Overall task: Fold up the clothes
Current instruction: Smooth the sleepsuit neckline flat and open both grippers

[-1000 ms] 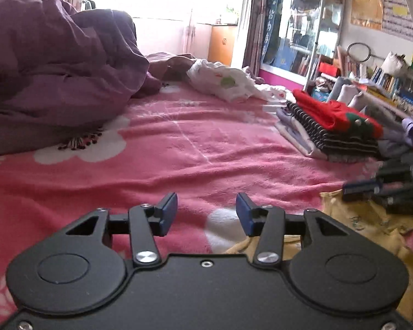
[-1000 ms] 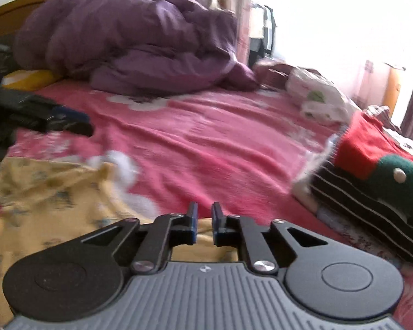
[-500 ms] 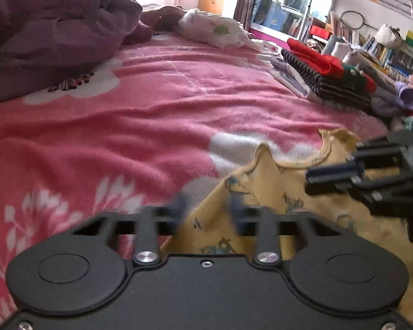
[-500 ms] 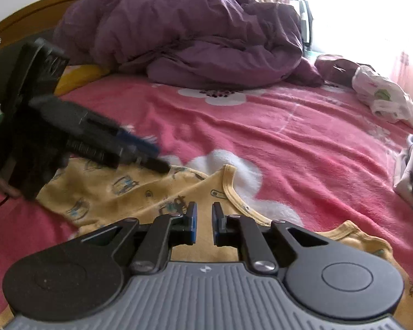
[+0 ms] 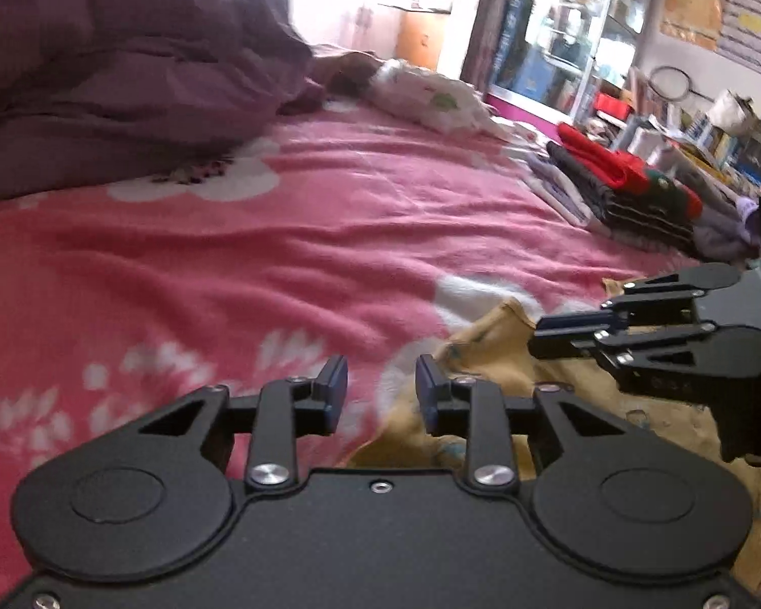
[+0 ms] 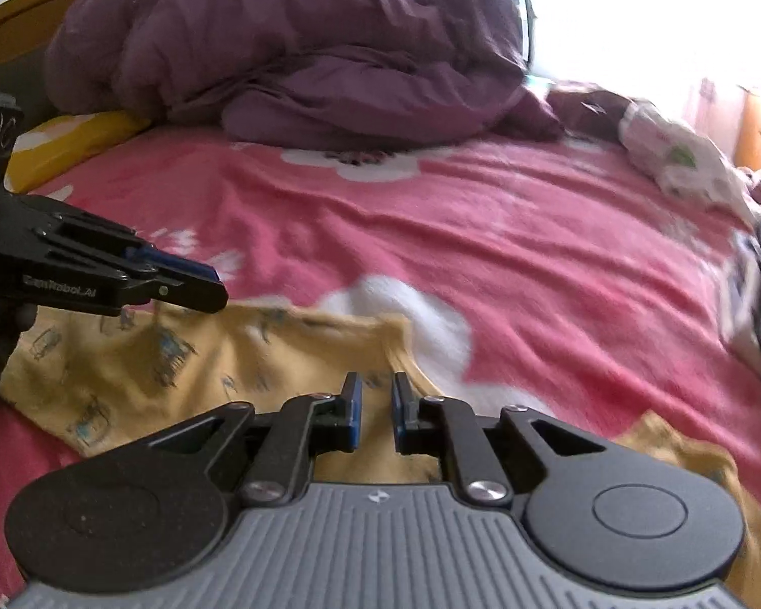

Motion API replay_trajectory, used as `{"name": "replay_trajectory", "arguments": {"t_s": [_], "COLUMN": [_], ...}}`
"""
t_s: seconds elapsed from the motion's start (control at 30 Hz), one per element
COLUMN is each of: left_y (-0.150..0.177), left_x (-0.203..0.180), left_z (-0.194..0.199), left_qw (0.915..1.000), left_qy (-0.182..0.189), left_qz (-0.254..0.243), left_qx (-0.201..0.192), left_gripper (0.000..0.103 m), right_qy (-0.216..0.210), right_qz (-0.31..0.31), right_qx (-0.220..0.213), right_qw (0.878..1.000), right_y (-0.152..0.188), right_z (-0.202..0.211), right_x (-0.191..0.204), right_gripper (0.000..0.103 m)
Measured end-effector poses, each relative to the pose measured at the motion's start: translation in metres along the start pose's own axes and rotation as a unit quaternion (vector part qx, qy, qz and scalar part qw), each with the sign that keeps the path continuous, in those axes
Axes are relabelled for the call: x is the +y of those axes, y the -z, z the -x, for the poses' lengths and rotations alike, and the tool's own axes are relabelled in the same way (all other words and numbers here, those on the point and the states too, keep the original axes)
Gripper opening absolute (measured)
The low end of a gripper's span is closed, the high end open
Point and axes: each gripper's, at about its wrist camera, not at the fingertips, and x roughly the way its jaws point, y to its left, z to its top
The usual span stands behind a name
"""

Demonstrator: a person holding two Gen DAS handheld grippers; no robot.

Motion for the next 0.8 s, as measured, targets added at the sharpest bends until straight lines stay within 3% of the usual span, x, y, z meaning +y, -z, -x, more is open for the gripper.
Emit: {"name": "replay_trajectory", "arguments": {"t_s": [0.1,0.17,0.3,0.4,0.53,0.63,0.8], "left_y": [0.005,0.009,0.030,0.051,0.082,0.099,0.110], "left_x": [0.011,0.020,0.042,0.059,0.072,0.080,0.080], "left_z": [0.015,0.026,0.063,0.097,0.131,0.146,0.146], "left_qw": [0.9999,0.9996,0.9975,0.9915,0.9839,0.9761,0.9705], "left_qy": [-0.011,-0.019,-0.050,-0.074,-0.105,-0.096,-0.074], "left_qz": [0.010,0.017,0.045,0.101,0.141,0.189,0.225], "left_qx": [-0.005,-0.009,-0.019,-0.035,-0.033,-0.048,-0.047], "left_gripper": [0.034,0.049,0.049,0.052,0.052,0.052,0.051], "right_qy": [-0.006,-0.003,-0.005,-0.024,-0.033,-0.032,-0.019], "right_qz": [-0.032,-0.046,-0.022,0.009,0.017,-0.011,-0.024], "right_qx": [0.011,0.021,0.002,-0.017,-0.004,-0.002,0.007], "right_qw": [0.999,0.999,1.000,1.000,0.999,0.999,1.000], "right_y": [-0.011,-0.014,-0.020,-0.023,-0.027,-0.027,-0.019], "right_z": [-0.018,-0.026,-0.017,-0.006,-0.015,-0.022,-0.027], "right_x": [-0.005,-0.006,0.014,0.037,0.055,0.055,0.059], "right_gripper": [0.014,0.014,0.015,0.015,0.016,0.016,0.016]}}
